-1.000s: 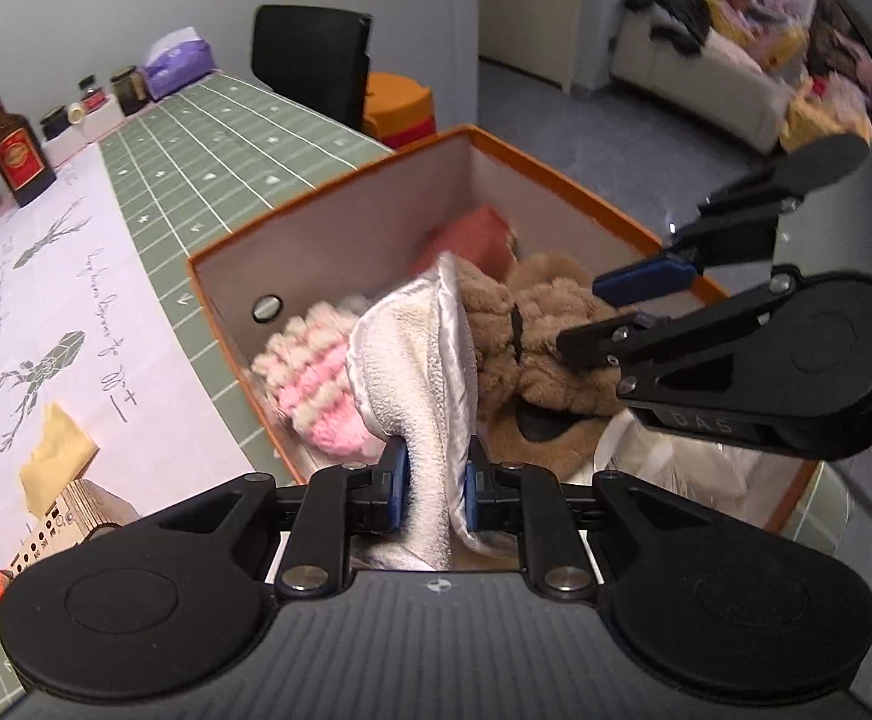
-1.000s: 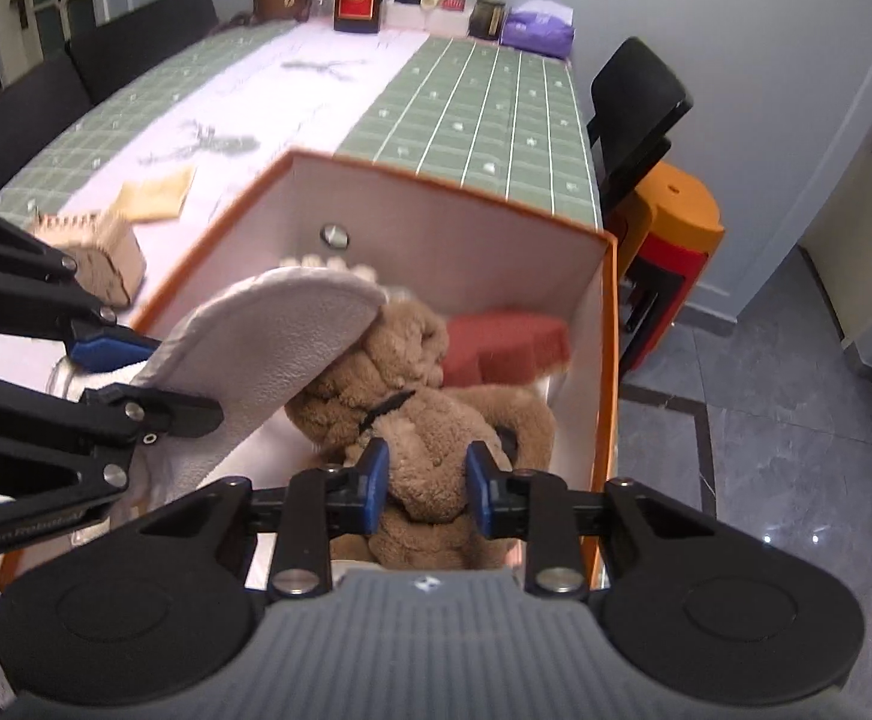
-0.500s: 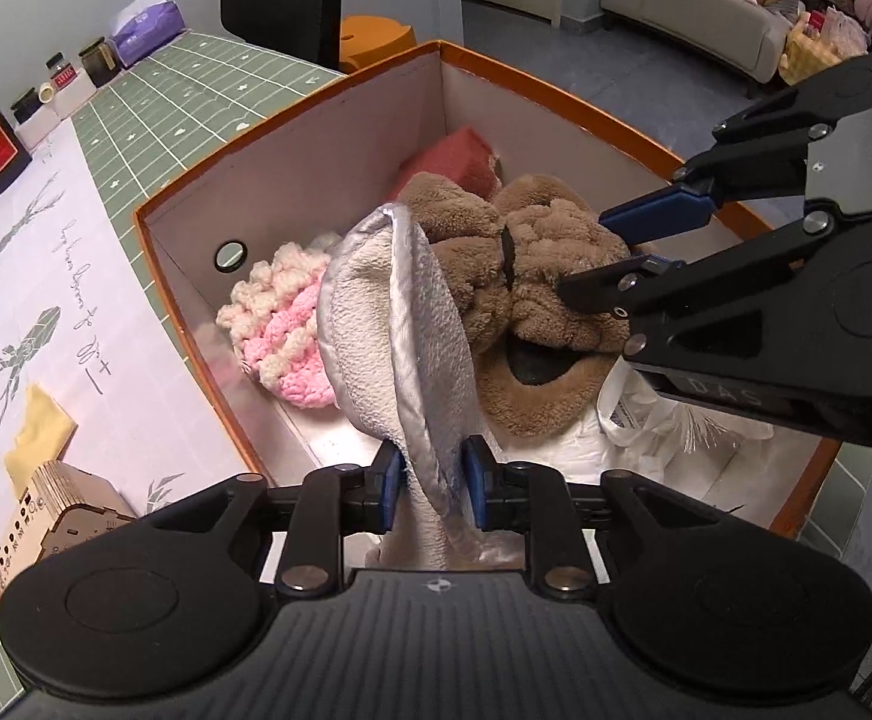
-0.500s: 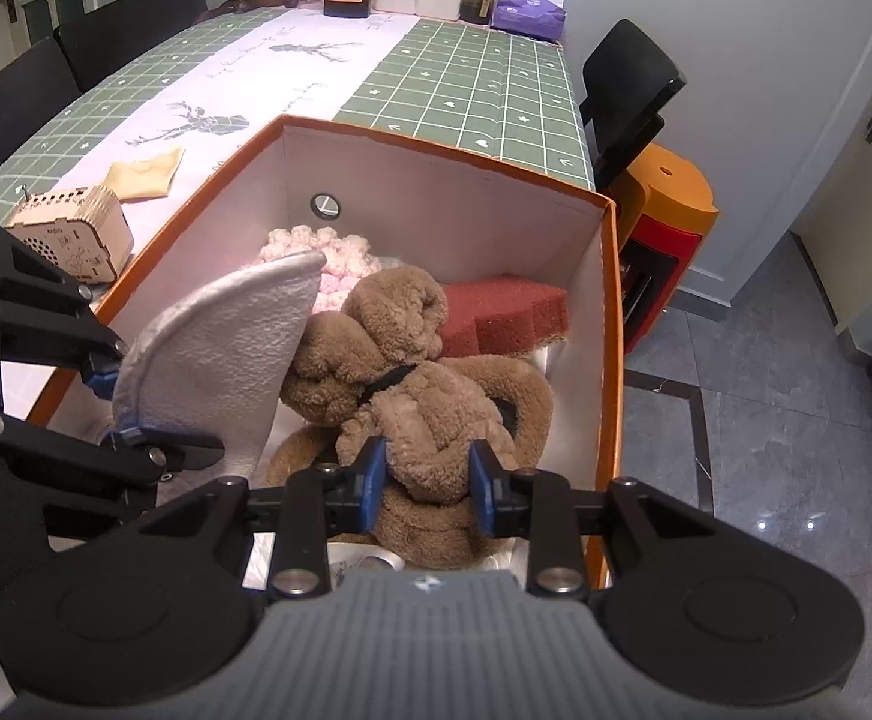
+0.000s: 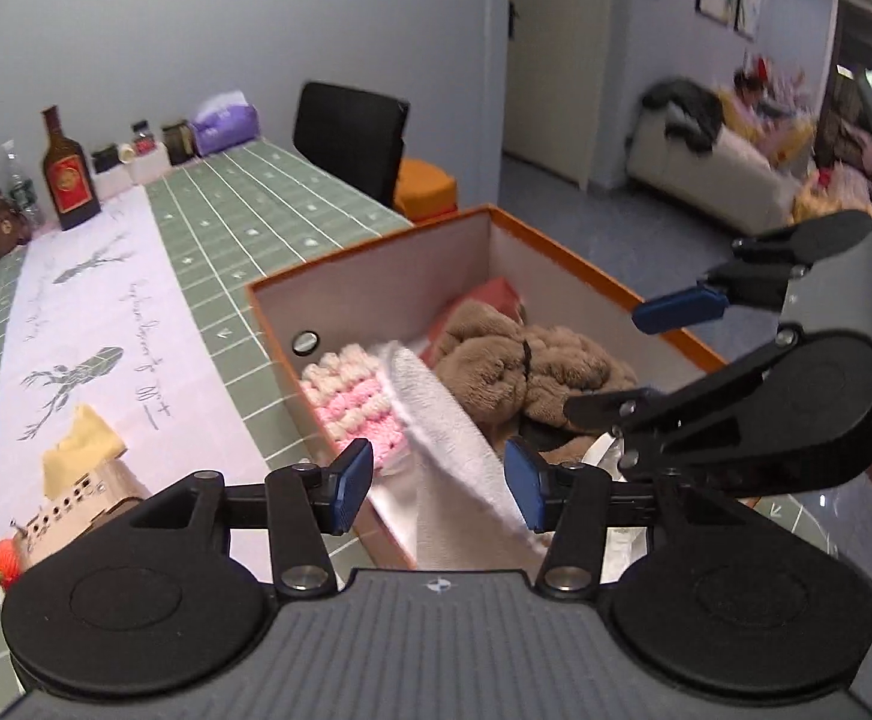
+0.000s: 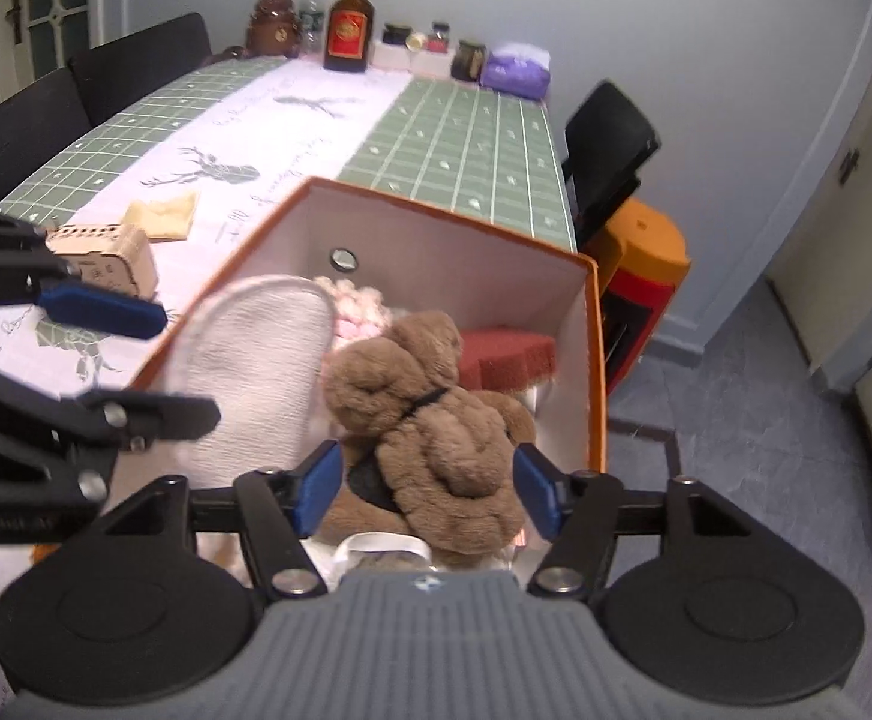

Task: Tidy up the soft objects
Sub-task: 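Withdraw both tools up out of the orange box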

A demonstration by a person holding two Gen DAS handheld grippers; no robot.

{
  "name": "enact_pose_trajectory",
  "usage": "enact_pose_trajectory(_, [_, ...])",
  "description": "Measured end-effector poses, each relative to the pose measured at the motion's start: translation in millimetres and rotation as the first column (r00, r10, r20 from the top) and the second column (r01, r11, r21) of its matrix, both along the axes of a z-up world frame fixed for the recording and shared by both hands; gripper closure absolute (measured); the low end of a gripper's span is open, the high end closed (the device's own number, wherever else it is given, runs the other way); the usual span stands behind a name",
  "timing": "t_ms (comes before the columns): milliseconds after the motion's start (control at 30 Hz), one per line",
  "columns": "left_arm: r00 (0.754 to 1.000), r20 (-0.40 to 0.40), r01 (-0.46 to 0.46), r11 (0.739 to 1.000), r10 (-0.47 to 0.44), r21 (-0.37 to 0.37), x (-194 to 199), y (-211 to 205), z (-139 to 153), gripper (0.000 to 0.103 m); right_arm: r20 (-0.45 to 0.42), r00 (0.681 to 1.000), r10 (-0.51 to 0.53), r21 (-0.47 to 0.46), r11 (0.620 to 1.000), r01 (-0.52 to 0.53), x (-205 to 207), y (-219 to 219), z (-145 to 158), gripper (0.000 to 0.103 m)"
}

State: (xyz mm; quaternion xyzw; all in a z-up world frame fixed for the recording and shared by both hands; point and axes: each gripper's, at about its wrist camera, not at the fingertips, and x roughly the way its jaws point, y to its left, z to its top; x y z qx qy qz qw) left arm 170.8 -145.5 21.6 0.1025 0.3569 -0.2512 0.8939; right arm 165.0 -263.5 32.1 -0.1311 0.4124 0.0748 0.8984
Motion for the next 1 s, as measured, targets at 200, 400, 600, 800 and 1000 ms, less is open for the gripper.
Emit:
enact_pose_trajectory(200, [0.993,0.087,-0.065,0.991,0.075,-0.116,-28,41,1,0.044,0.097,0.995,0.036,-0.051,0.998,-0.032,-29,31,8,0.032])
enact_pose_trajectory(400, [0.98,0.136,-0.129,0.982,0.147,-0.136,-49,72,-4,0.043,0.159,0.986,0.052,0.021,0.998,-0.056,-53,59,17,0.028])
enact_pose_trajectory(600, [0.958,0.15,-0.219,0.962,0.244,-0.161,-59,109,-9,0.043,0.176,0.978,0.108,0.02,0.993,-0.113,-65,98,11,0.027])
enact_pose_trajectory(800, [0.942,0.129,-0.293,0.946,0.311,-0.139,-60,145,-19,0.043,0.157,0.975,0.156,0.032,0.986,-0.163,-61,136,-2,0.027])
enact_pose_trajectory(1000, [0.927,0.108,-0.345,0.929,0.359,-0.134,-57,179,-23,0.044,0.153,0.97,0.187,0.042,0.98,-0.195,-45,165,-7,0.027])
